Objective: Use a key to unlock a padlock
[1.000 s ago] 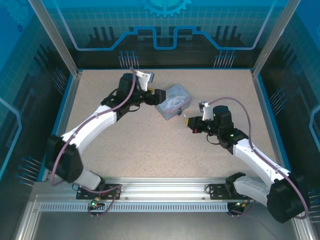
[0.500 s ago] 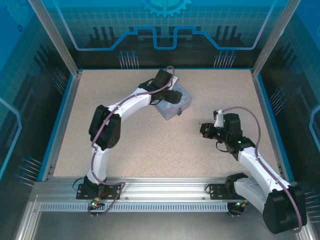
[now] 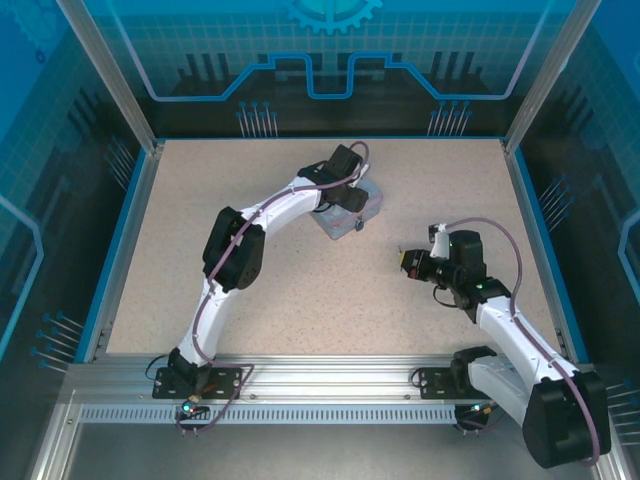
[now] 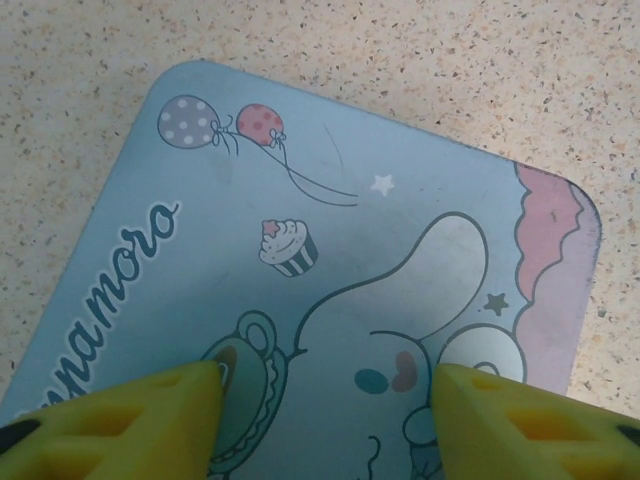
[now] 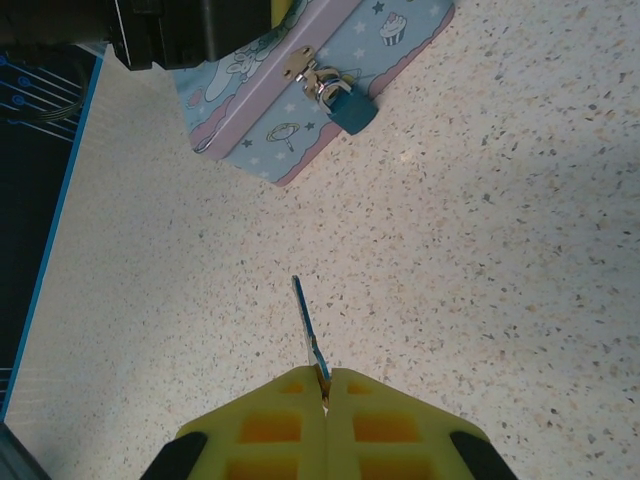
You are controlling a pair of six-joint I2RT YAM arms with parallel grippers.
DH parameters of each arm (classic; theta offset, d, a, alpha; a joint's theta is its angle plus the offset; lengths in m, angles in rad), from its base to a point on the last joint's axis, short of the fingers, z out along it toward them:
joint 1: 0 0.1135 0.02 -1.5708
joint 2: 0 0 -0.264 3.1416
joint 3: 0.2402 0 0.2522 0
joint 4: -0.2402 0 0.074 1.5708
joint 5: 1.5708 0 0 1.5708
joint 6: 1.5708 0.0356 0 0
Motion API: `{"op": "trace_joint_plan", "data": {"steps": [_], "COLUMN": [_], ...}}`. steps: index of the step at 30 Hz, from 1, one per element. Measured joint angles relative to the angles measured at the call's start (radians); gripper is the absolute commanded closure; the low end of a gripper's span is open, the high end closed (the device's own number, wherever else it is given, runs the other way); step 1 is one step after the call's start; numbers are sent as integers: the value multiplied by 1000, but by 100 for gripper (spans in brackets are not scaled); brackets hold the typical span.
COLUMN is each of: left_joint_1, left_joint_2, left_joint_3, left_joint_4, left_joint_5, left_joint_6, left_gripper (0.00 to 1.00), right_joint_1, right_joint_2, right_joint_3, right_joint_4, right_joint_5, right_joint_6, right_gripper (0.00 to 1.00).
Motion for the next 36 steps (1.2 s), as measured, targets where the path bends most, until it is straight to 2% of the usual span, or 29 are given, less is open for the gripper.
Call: {"op": "trace_joint_plan", "data": {"steps": [10, 17, 25, 29, 33, 36], "left_joint_1": [-12, -14, -19, -19, -19, -19], "left_joint_2": [-193, -339, -461, -480, -508, -573], "left_joint_3": [-346, -586, -768, -782, -782, -787], "left_joint_4": [190, 298, 376, 368, 321, 292], "left_joint_5": [6, 47, 86, 100, 125, 137], "left_joint_6": [29, 56, 128, 151, 143, 106], "left_gripper": [46, 50, 50, 46, 33, 28], "right_joint_1": [-4, -3, 24, 63, 91, 97], "right_joint_2": [60, 90, 143, 172, 218, 257], "right_joint_3": [0, 1, 1, 5, 42, 95], "right_joint_4": [19, 42, 61, 69, 70, 72], "right_joint_5": [-32, -63, -81, -77, -73, -46], "right_joint_6": [1, 11, 11, 11, 10, 1], "right_gripper": [100, 100, 100, 100, 100, 100]}}
